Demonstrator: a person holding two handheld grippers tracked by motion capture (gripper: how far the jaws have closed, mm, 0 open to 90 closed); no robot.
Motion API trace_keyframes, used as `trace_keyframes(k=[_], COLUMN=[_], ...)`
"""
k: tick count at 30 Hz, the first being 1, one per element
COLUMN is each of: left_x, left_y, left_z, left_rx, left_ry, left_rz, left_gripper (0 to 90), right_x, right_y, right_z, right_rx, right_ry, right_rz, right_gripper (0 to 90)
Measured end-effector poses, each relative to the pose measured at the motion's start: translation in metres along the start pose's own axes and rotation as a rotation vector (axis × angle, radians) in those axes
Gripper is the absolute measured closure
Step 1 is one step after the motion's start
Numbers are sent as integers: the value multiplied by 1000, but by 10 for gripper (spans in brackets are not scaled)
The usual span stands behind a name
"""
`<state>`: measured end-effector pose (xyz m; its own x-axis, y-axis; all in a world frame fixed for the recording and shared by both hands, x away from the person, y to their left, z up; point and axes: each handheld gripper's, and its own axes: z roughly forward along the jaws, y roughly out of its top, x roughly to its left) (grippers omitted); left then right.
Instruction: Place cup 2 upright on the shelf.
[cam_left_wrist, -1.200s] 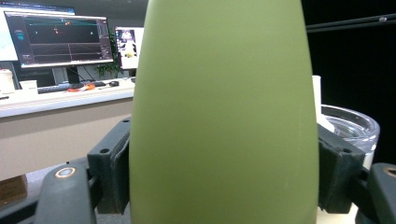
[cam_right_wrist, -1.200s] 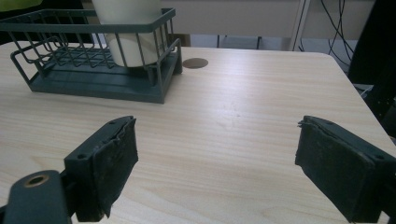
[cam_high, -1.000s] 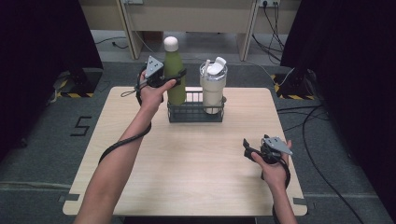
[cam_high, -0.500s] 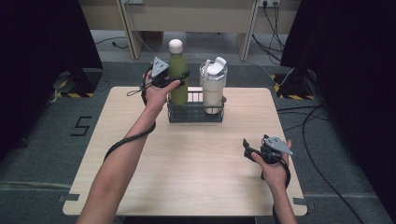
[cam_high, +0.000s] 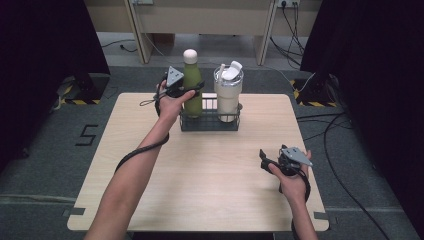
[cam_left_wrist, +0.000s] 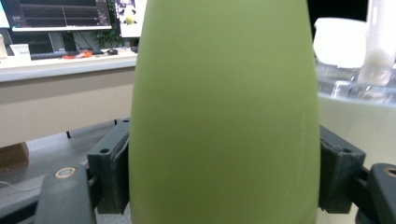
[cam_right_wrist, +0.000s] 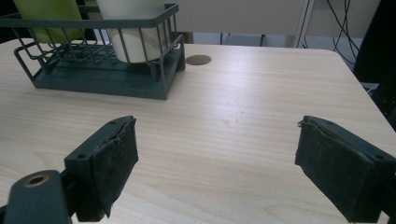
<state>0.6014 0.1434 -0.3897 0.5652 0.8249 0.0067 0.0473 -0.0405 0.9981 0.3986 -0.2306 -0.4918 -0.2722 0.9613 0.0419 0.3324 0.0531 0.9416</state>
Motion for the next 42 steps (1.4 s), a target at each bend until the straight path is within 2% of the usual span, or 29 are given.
trace_keyframes(k=[9,20,25,32,38,42], left_x=[-1,0,-3,-3,-3,-3], left_y=[-8,-10,-9,-11,-15,-16], left_z=[4,4,5,4,5,4], left_rx=[16,30,41,45,84,85], left_ry=[-4,-7,-27,-34,-33,-25], left_rz=[-14,-9,19,12,18,18], left_gripper=[226,224,221,214,163,142], right_x=[0,1,1,1,3,4], right_y=[0,0,-1,-1,-1,-1], right_z=[0,1,1,1,2,2], right_rx=[1,3,4,4,7,8], right_ry=[2,3,3,4,6,9], right_rz=[0,-3,-2,-6,-9,-9], right_gripper=[128,128,128,127,128,128])
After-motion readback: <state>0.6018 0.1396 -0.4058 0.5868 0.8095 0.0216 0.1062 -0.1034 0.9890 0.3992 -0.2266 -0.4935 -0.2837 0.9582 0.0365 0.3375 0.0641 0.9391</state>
